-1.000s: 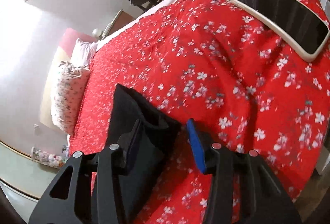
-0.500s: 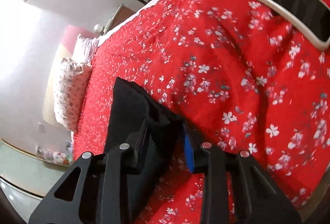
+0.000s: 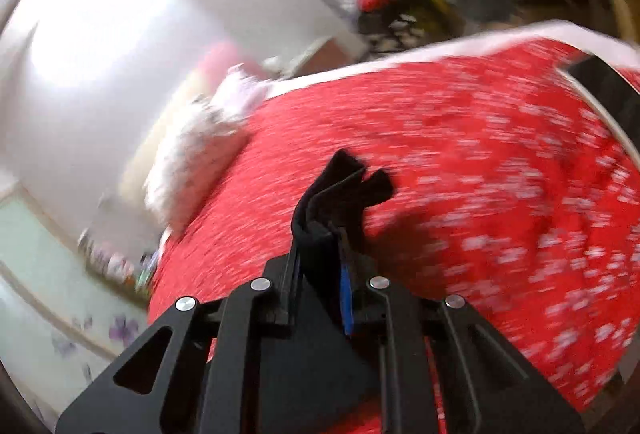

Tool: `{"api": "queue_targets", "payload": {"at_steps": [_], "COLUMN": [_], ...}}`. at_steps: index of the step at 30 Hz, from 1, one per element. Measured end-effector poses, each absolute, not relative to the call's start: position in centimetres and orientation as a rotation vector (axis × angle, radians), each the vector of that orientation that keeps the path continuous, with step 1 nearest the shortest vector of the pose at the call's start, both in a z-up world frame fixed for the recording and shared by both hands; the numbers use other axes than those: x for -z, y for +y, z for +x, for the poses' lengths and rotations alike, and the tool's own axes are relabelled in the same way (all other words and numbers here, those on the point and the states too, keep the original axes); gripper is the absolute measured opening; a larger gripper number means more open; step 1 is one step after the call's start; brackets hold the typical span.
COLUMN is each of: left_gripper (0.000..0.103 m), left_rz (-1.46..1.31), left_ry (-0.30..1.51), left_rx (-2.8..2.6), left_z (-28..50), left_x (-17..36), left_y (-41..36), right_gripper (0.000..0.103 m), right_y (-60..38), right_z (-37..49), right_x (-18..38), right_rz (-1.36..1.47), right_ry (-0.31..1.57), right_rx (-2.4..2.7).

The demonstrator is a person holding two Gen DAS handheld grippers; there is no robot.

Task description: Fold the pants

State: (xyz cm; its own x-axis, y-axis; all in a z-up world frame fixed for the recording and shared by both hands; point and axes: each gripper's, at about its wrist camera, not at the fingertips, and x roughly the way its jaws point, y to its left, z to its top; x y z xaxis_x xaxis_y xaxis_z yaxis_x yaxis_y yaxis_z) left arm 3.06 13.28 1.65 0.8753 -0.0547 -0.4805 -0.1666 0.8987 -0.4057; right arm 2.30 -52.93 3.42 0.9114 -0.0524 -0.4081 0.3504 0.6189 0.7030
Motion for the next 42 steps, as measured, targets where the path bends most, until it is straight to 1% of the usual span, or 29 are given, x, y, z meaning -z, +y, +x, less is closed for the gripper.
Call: {"api": "queue_targets", "payload": {"at_steps": [5, 8, 11, 14, 16, 18, 20, 23, 25, 28, 32, 34, 35, 36, 37, 39, 40, 41, 42], "left_gripper": [0.101, 0.101, 0.101, 0.101, 0.101, 0.101, 0.101, 0.101, 0.101, 0.101, 0.101, 0.101, 0.101, 0.101, 0.101, 0.101, 0.101, 0.101, 0.101], "left_rz": [-0.466, -0.47, -0.476, -0.48, -0.483, -0.486, -0.493, -0.505, -0.513, -0.533, -0.549, -0.549, -0.548, -0.547, -0.545, -0.541, -0.542, -0.548, -0.558], "left_ry": [0.503, 0.502, 0.5, 0.498, 0.497, 0.497, 0.494, 0.488, 0.492, 0.497, 0.488, 0.494, 0.498, 0.499, 0.496, 0.492, 0.49, 0.49, 0.491], "left_rx": [-0.066, -0.065, -0.061, -0.055, -0.052, -0.049, -0.045, -0.047, -0.051, -0.057, -0.064, -0.066, -0.066, -0.066, -0.065, -0.068, -0.07, -0.071, -0.071], "left_z": [3.0, 3.0, 2.9, 2.8, 2.7, 2.7, 2.5, 2.2, 2.3, 2.4, 2.2, 2.2, 2.3, 2.3, 2.2, 2.1, 2.1, 2.1, 2.0], "left_x": [-1.6, -1.7, -1.8, -1.9, -1.9, -1.9, -2.0, -2.0, -1.9, -1.8, -1.8, -1.8, -1.7, -1.7, -1.8, -1.9, -1.9, -1.8, -1.7], "left_y": [13.5, 13.5, 13.4, 13.6, 13.7, 13.9, 14.2, 14.8, 15.0, 15.6, 16.0, 16.0, 15.9, 16.0, 15.9, 16.0, 16.0, 16.2, 16.4], "right_gripper": [0.016, 0.016, 0.016, 0.016, 0.016, 0.016, 0.016, 0.016, 0.016, 0.016, 0.016, 0.016, 0.019, 0.02, 0.026, 0.044, 0.064, 0.076, 0.078], "right_y": [-43.7, -37.6, -31.4, -25.2, -21.7, -20.1, -19.8, -19.4, -18.3, -17.1, -16.7, -16.0, -15.1, -14.3, -13.6, -12.9, -12.8, -12.8, -12.8], "right_z": [6.1, 8.8, 11.4, 13.7, 14.7, 15.0, 14.8, 13.5, 13.6, 13.7, 13.0, 13.1, 13.3, 13.6, 13.5, 12.8, 12.6, 12.3, 12.2], "right_x": [-6.0, -6.1, -4.5, -1.7, 0.6, 1.9, 1.6, -1.0, -1.2, 0.8, -0.6, -0.4, 0.0, 0.7, 1.5, 1.2, 0.8, 0.4, 0.3], "right_rz": [0.755, 0.704, 0.687, 0.627, 0.548, 0.494, 0.496, 0.486, 0.426, 0.38, 0.382, 0.343, 0.309, 0.256, 0.202, 0.176, 0.191, 0.226, 0.25], "right_ry": [0.399, 0.462, 0.581, 0.757, 0.89, 0.941, 0.913, 0.785, 0.796, 0.867, 0.793, 0.811, 0.84, 0.883, 0.919, 0.907, 0.915, 0.914, 0.909], "right_rx": [-0.02, -0.173, -0.318, -0.407, -0.394, -0.358, -0.357, -0.436, -0.457, -0.436, -0.481, -0.499, -0.496, -0.491, -0.486, -0.501, -0.531, -0.568, -0.586]}}
